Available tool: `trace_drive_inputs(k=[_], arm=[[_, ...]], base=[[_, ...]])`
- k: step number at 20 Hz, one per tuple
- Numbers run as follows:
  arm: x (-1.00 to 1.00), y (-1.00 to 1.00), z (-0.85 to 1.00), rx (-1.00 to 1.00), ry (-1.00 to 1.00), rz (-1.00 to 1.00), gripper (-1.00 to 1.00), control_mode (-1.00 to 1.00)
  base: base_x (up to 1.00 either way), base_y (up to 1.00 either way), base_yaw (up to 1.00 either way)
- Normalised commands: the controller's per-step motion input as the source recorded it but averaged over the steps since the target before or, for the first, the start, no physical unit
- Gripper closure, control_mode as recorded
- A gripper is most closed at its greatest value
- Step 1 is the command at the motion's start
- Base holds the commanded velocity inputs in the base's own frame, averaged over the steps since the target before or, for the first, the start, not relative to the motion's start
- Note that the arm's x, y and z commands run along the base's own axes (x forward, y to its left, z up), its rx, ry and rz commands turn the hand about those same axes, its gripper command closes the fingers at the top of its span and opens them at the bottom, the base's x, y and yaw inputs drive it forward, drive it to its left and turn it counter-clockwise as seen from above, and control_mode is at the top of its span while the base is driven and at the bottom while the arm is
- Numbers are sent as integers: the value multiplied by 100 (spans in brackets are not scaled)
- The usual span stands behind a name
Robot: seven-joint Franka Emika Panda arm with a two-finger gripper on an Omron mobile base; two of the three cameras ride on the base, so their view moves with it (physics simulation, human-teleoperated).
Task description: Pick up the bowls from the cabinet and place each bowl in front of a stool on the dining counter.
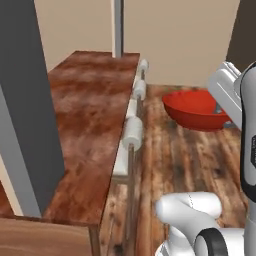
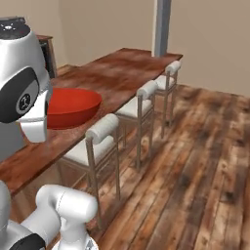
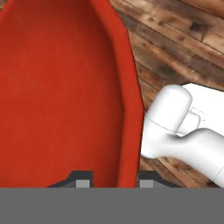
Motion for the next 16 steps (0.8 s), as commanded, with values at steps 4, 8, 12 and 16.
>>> trace_drive_inputs(k=[4, 8, 12, 16], arm=[[0, 0, 0, 0, 0, 0, 100, 100], [0, 0, 0, 0, 0, 0, 100, 100], [0, 0, 0, 0, 0, 0, 100, 100], [0, 0, 0, 0, 0, 0, 100, 100]], base=[[96, -73, 61], [92, -78, 60], [55, -97, 56], [3, -87, 63]])
